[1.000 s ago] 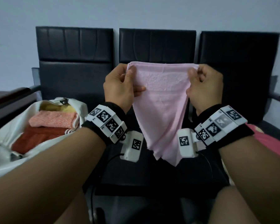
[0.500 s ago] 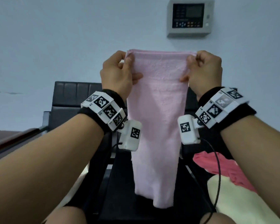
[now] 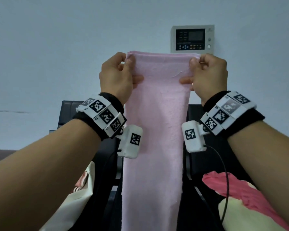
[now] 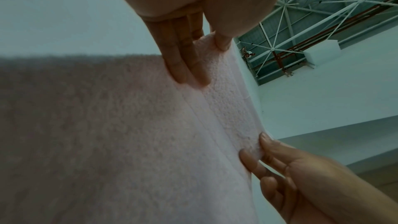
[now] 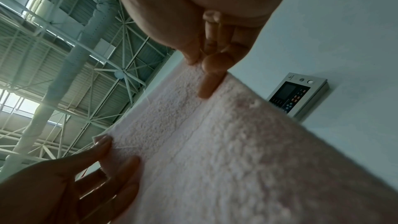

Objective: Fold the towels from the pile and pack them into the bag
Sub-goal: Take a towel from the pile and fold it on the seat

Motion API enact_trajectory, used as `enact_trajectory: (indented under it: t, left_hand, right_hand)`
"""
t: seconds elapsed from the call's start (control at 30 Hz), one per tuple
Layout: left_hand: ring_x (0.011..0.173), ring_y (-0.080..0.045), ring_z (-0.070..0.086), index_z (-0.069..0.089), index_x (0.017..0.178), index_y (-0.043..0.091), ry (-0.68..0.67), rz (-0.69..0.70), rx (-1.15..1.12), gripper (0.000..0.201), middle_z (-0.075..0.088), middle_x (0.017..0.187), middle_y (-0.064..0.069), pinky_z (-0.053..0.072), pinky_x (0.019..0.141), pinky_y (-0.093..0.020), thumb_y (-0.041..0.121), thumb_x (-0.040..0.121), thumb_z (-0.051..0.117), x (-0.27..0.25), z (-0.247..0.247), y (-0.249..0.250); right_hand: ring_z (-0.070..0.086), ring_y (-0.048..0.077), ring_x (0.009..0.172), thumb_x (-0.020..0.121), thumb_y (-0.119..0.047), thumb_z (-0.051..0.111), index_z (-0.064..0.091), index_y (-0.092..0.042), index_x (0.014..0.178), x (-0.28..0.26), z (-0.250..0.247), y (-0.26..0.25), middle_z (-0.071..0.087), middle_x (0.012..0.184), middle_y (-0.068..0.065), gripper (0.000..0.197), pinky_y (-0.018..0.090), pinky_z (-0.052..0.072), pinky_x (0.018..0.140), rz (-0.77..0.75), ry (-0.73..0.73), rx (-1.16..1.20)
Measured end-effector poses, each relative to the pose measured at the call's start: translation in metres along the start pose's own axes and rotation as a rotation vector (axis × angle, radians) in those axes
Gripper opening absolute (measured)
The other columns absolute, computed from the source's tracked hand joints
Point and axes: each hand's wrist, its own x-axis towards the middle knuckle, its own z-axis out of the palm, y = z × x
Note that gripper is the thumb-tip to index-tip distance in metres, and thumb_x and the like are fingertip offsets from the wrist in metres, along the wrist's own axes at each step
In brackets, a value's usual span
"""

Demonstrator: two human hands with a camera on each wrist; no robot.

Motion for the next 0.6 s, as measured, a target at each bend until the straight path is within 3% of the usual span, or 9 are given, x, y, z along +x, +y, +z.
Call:
enact_trajectory:
  t: [0.1,0.23,0.4,0.53,0.6]
  left_hand:
    - [0.069,-0.024,0.077,0.062,0.086,0.019,0.002,-0.003,0.022,0.024,0.068,0.073,0.000,0.064,0.067,-0.047,0.032,0.104,0.055,-0.001,-0.002,-0.001]
    - [0.065,-0.023,0.076,0.060,0.085,0.020,0.001,0.010,0.041,0.025,0.066,0.078,-0.001,0.064,0.062,-0.041,0.032,0.106,0.053,-0.002,-0.003,0.003]
    - [0.062,-0.024,0.074,0.062,0.086,0.021,-0.004,0.020,0.040,0.024,0.067,0.074,-0.002,0.062,0.060,-0.038,0.032,0.106,0.053,-0.004,-0.002,0.007]
    - [0.064,-0.025,0.075,0.063,0.094,0.016,-0.016,0.001,0.039,0.023,0.068,0.082,-0.007,0.064,0.063,-0.041,0.033,0.105,0.053,-0.007,-0.004,0.003]
    - [0.065,-0.025,0.075,0.064,0.095,0.014,-0.024,-0.007,0.038,0.024,0.068,0.082,-0.007,0.064,0.064,-0.043,0.033,0.105,0.053,-0.008,-0.004,0.000]
  right_hand:
    - [0.074,0.014,0.059,0.103,-0.029,0.054,0.063,-0.006,0.096,-0.003,0.002,-0.001,0.073,0.084,0.005,0.026,0.047,0.055,0.060,0.000,-0.002,-0.012]
    - [0.072,0.013,0.054,0.103,-0.033,0.054,0.062,-0.017,0.089,-0.004,-0.002,-0.007,0.069,0.070,-0.001,0.022,0.032,0.052,0.056,-0.025,0.011,-0.043]
    - [0.071,0.015,0.052,0.102,-0.034,0.057,0.063,-0.011,0.093,-0.004,-0.007,-0.011,0.069,0.074,0.001,0.026,0.036,0.056,0.057,-0.041,0.015,-0.044]
    - [0.072,0.013,0.056,0.103,-0.033,0.056,0.062,-0.016,0.090,-0.006,-0.008,-0.005,0.069,0.072,0.001,0.022,0.028,0.047,0.054,-0.029,0.013,-0.064]
    - [0.073,0.012,0.059,0.102,-0.031,0.056,0.064,-0.016,0.093,-0.008,-0.007,-0.001,0.071,0.072,0.000,0.020,0.030,0.050,0.056,-0.010,0.011,-0.068]
